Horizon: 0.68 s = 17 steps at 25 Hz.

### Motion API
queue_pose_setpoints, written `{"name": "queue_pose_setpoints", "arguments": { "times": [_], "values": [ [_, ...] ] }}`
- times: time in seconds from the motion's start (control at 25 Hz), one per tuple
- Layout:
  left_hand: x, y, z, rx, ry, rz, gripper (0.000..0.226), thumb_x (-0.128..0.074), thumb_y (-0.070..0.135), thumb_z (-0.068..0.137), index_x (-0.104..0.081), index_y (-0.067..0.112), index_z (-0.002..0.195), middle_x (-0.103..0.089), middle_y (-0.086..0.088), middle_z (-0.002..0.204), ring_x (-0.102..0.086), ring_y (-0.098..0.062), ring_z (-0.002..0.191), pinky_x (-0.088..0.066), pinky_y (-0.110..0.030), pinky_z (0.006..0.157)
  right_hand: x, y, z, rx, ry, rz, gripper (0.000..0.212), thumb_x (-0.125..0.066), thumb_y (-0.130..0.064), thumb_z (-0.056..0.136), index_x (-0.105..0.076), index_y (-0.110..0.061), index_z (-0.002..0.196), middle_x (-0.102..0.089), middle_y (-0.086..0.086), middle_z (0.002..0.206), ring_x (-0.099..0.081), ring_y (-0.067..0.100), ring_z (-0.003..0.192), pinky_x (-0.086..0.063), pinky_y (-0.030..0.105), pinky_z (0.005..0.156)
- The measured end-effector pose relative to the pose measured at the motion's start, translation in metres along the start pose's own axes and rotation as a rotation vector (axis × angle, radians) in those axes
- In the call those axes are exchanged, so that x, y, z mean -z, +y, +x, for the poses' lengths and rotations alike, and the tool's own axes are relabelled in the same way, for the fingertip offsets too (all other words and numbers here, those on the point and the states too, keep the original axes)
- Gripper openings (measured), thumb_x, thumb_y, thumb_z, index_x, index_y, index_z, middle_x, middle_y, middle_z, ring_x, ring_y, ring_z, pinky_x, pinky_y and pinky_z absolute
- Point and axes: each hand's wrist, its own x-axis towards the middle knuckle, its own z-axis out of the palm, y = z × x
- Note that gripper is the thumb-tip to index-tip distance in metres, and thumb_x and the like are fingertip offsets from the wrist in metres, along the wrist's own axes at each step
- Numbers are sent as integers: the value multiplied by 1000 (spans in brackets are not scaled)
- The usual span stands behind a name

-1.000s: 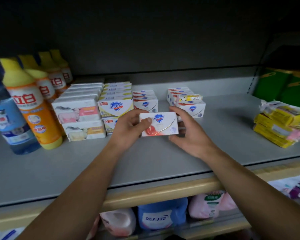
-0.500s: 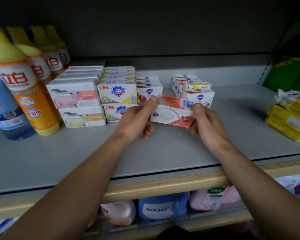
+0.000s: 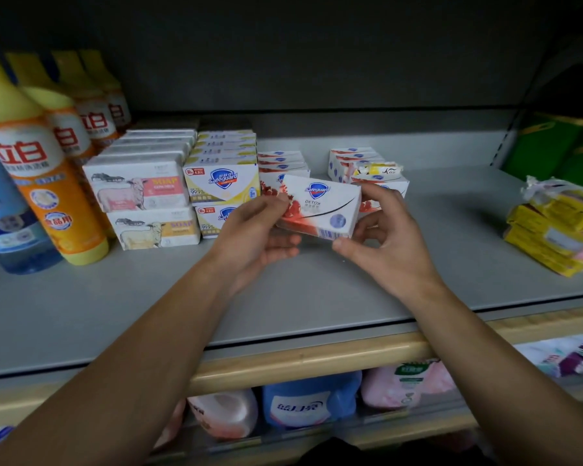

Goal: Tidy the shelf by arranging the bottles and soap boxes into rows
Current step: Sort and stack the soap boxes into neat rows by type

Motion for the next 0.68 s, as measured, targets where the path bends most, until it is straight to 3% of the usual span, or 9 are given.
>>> {"name": "queue_pose_setpoints", "arguments": {
  "times": [0.16, 0.32, 0.4, 0.52, 0.68],
  "values": [
    [1, 1, 1, -4, -63, -173, 15, -53, 22, 98, -68, 20, 98, -74, -4, 83, -71, -20, 72, -57, -30, 63, -3, -10, 2, -41, -51, 148, 65, -70, -37, 71, -50, -30, 133, -60, -1, 127, -65, 19, 100, -52, 30, 84],
    [-1, 3, 3, 48, -95, -324, 23, -52, 25, 98, -63, 16, 116, -74, -7, 95, -73, -25, 82, -58, -34, 65, -23, -31, -1, 26, 26, 226, 61, -76, -17, 75, -51, -23, 131, -63, -3, 125, -62, 15, 113, -50, 33, 95],
    [-2, 5, 1, 90, -163, -415, 37, -51, 35, 95, -60, 11, 121, -72, -10, 99, -72, -29, 88, -60, -39, 69, -32, -39, -3, 164, 26, 51, 56, -77, -16, 73, -58, -21, 125, -65, -4, 119, -62, 14, 110, -49, 33, 95],
    [4, 10, -1, 178, -275, -578, 63, -33, 55, 97, -56, 6, 128, -66, -16, 118, -66, -28, 105, -54, -42, 92, -45, -44, -12, 493, -28, -309, 48, -81, -15, 75, -67, -14, 121, -64, 3, 119, -59, 27, 109, -45, 38, 97],
    [10, 12, -2, 215, -359, -592, 69, -32, 59, 98, -60, 4, 127, -66, -19, 117, -67, -27, 103, -52, -38, 96, -53, -44, -21, 675, 2, -513, 42, -81, -16, 75, -72, -17, 116, -65, 6, 119, -56, 33, 108, -44, 46, 97]
  ]
}}
